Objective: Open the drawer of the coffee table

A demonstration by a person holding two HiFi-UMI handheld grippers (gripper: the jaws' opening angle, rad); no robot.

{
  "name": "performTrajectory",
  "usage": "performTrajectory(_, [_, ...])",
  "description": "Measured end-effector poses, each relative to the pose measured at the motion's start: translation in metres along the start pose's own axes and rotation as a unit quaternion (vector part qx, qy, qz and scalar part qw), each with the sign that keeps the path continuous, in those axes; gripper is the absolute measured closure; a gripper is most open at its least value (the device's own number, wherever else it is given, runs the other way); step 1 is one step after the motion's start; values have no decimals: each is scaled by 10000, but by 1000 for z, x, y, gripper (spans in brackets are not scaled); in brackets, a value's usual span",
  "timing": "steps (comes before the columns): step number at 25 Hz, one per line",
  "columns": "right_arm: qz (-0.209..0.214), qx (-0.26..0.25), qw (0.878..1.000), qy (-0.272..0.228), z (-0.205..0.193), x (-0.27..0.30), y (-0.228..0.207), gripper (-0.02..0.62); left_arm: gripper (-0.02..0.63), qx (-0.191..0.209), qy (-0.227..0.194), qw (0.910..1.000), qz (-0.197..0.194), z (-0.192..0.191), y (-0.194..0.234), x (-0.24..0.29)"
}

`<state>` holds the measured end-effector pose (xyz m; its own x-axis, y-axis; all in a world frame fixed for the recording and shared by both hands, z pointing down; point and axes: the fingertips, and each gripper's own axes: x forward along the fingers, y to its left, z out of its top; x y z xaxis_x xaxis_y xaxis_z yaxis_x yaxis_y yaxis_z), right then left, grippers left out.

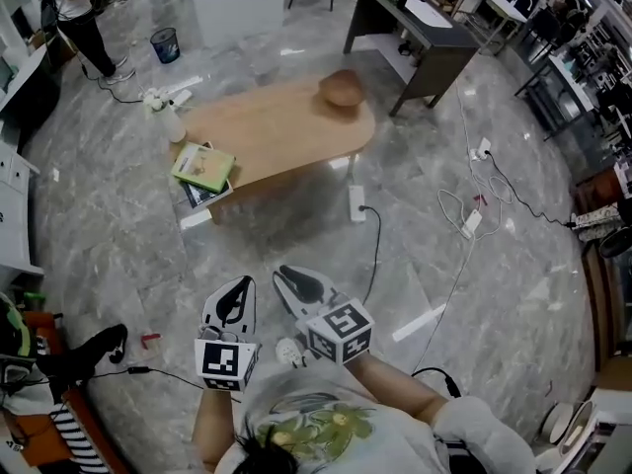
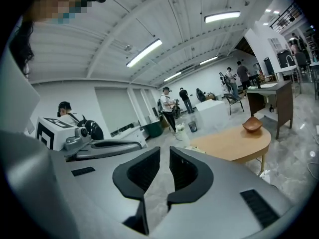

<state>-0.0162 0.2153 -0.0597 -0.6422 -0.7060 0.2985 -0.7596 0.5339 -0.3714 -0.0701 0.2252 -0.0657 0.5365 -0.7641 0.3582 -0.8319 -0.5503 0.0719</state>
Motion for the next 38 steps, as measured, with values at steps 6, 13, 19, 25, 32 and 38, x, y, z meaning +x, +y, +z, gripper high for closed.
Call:
performTrajectory(6, [87,173,9992,359,5,45,-37,515,597,25,-24,9999,139,16,33,42])
performTrajectory(13, [328,329,9967,662,15,84,-67,514,597,-164,51,9991,378,25,64,77])
performTrajectory(19, [525,386,9915,1126,10,107,-95,503,597,-251,195,9982,510,27,74,114])
performTrajectory(25, [704,486,9865,1396,7,130,-130,492,597,-296,240,9968,697,31,90,154])
performTrajectory(32, [741,731,9797,1711,-18,159,-151,492,597,-538,441,9931,949,5,106,171])
performTrajectory(38, [725,758,9809,1636,-21,175,-144,492,597,-583,434,9949,696,-6,113,182])
